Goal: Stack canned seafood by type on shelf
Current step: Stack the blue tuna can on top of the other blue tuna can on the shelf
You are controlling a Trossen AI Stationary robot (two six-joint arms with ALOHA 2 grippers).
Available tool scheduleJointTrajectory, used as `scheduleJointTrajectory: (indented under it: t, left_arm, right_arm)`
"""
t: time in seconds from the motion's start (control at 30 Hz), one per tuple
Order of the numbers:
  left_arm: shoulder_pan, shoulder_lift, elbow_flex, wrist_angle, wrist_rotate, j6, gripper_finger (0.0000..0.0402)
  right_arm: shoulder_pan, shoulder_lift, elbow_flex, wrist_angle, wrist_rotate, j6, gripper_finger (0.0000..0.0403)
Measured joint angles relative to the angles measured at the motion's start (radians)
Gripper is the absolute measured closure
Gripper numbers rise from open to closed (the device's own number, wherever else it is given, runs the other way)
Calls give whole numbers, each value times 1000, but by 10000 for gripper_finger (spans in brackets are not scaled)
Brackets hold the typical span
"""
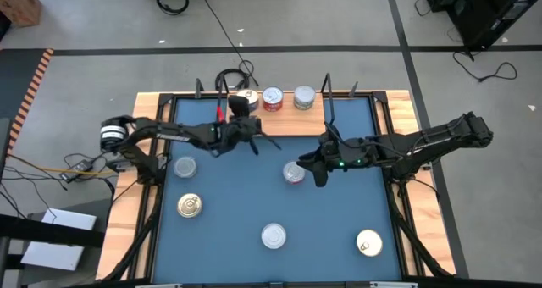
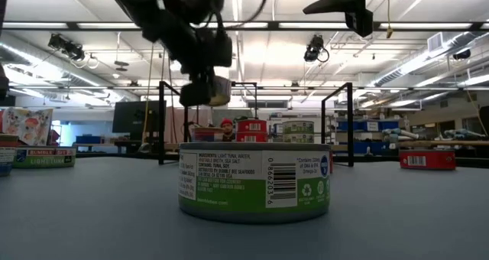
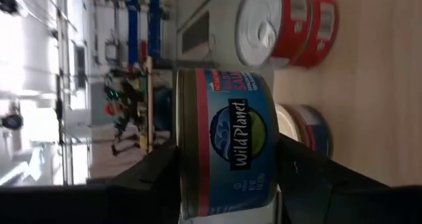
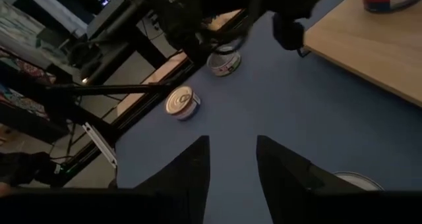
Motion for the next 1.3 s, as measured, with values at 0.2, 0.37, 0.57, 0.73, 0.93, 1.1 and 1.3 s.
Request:
scheduleJointTrajectory:
  t: [0.2,0.37,0.57,0.73,0.93,1.1,1.3]
  left_arm:
    - [59,45,34,-38,63,-57,199]
    - [96,61,52,-89,77,-97,199]
    - [133,92,52,-93,88,-97,199]
    - [151,128,53,-68,100,-96,199]
    - [152,133,53,-67,94,-95,199]
    - [150,133,53,-77,87,-95,186]
    - [146,133,53,-84,43,-94,121]
  right_arm:
    - [0,0,0,0,-1,-2,271]
    - [0,0,-1,2,-1,-7,270]
    - [1,1,-1,7,-2,-7,272]
    - [1,1,-1,7,-2,-8,273]
    - [1,1,-1,7,-3,-15,273]
    - [2,1,-1,7,-4,-15,274]
    - [5,1,-1,7,-7,-15,275]
